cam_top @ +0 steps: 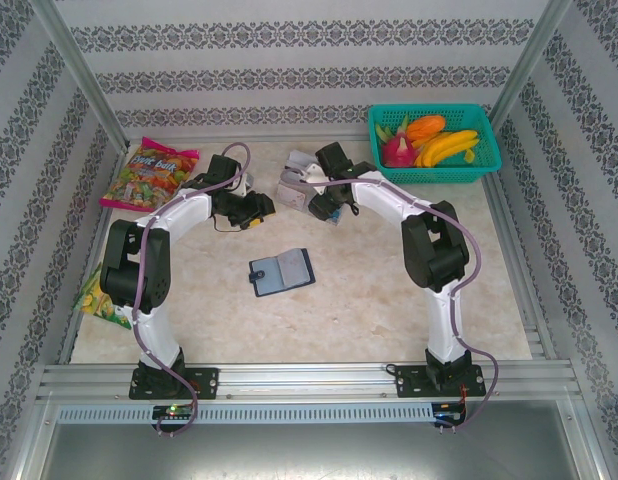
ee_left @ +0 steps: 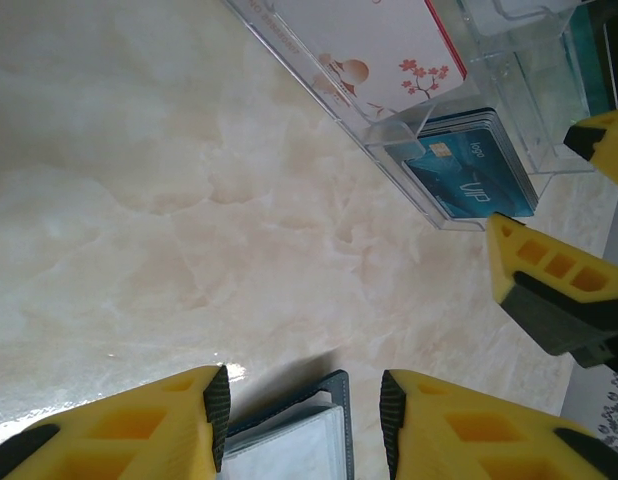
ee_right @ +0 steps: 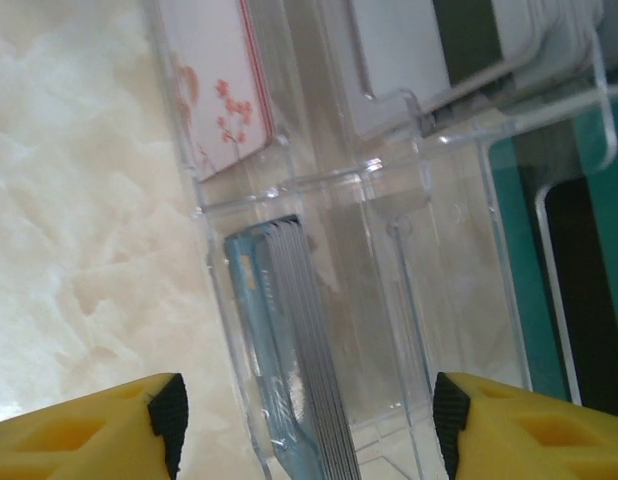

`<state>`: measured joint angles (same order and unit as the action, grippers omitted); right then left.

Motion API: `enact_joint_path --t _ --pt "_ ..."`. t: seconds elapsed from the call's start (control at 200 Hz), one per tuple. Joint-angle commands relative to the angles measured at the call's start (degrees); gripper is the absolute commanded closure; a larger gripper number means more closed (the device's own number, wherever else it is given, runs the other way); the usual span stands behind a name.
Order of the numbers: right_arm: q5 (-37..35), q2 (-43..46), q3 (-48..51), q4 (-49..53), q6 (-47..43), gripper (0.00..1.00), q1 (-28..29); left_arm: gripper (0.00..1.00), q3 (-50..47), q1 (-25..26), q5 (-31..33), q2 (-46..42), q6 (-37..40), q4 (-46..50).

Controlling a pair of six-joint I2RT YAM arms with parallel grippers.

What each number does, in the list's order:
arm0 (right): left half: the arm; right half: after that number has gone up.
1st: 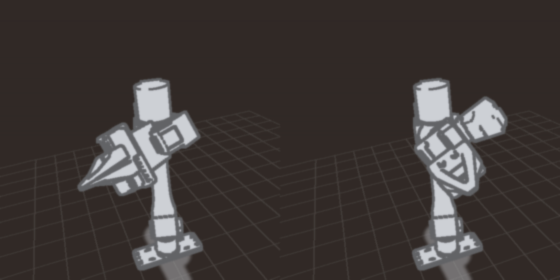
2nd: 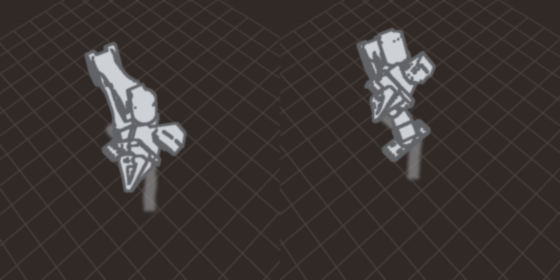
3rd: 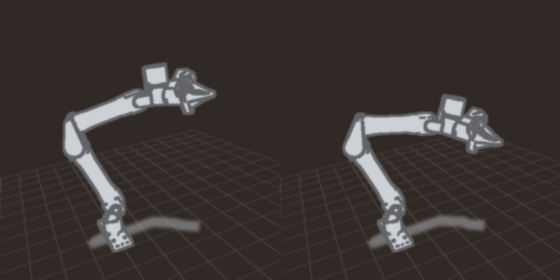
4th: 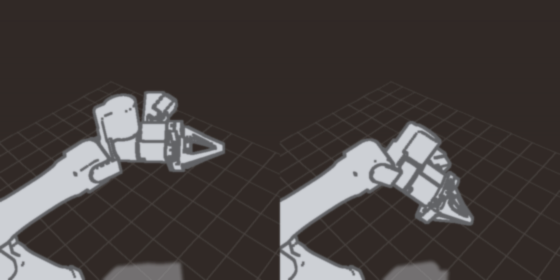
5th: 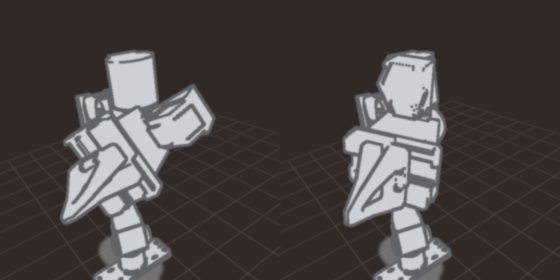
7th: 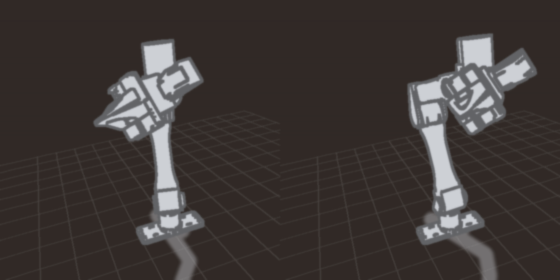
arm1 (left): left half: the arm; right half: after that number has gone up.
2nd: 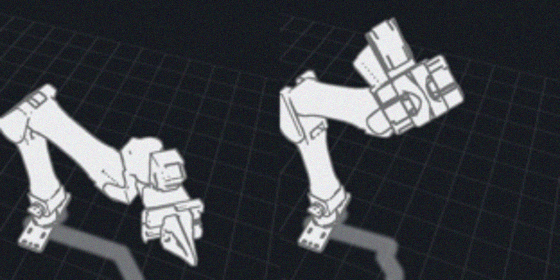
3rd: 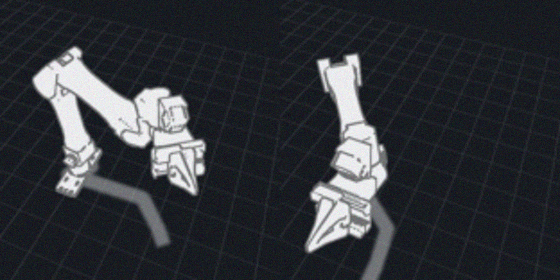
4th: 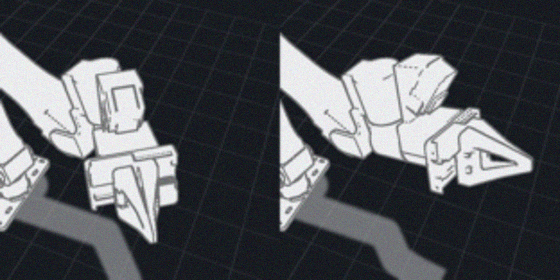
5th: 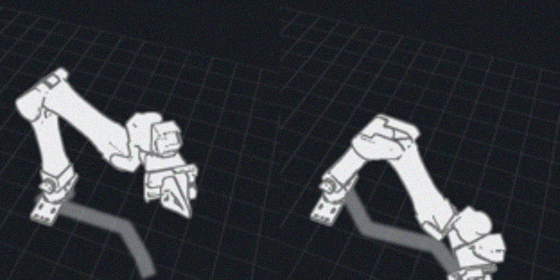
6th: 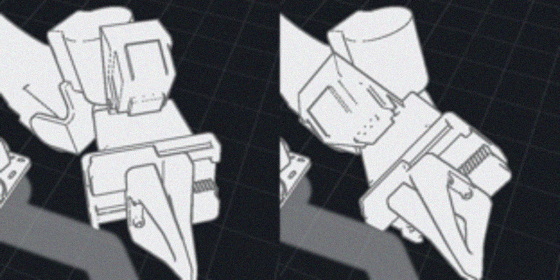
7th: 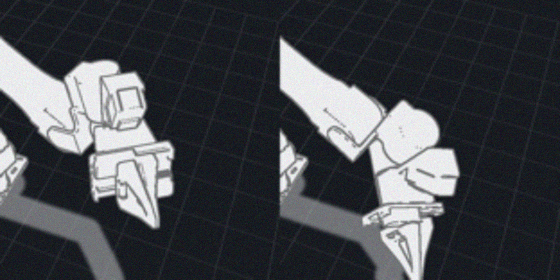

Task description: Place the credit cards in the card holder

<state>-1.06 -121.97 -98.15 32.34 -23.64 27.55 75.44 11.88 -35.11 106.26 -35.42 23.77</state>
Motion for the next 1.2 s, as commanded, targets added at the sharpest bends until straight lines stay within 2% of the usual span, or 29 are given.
enact_joint_path --t 0.0,0.235,0.34,0.43,0.48,0.684,0.974,1.079,1.194 --pt "-6.33 -2.29 -0.62 -0.57 -0.45 0.29 0.81 0.53 0.05 -0.22 -1.27 0.00 -0.83 -1.75" --pt "-16.80 -4.27 0.20 -4.52 -2.38 0.32 2.98 0.53 0.15 -0.13 -1.27 -0.23 -0.85 -1.68" --pt "-19.20 -3.50 1.99 -7.65 -1.64 0.38 3.36 0.53 0.12 -0.13 -1.27 -0.27 -0.83 -1.62" --pt "-20.92 -2.57 3.88 -10.68 -1.15 0.51 3.59 0.53 -0.02 -0.18 -1.30 -0.29 -0.85 -1.71" --pt "-21.88 -2.22 4.96 -12.22 -1.53 0.52 3.95 0.53 -0.02 -0.10 -1.36 -0.24 -0.86 -1.75" --pt "-26.28 0.80 12.61 -22.32 -4.13 0.47 5.92 0.53 -0.33 -0.10 -1.36 -0.08 -1.05 -2.15" --pt "-34.46 1.13 15.06 -30.24 -6.93 0.45 6.82 0.53 -0.82 0.05 -1.63 -0.01 -0.97 -2.50" --pt "-29.36 5.02 17.82 -29.99 -1.94 0.44 6.19 0.53 -0.73 -0.09 -1.30 0.20 -0.87 -2.63" --pt "-18.79 11.05 19.97 -27.12 5.13 0.40 4.24 0.53 1.69 -0.65 -1.43 1.97 -1.26 -2.24"
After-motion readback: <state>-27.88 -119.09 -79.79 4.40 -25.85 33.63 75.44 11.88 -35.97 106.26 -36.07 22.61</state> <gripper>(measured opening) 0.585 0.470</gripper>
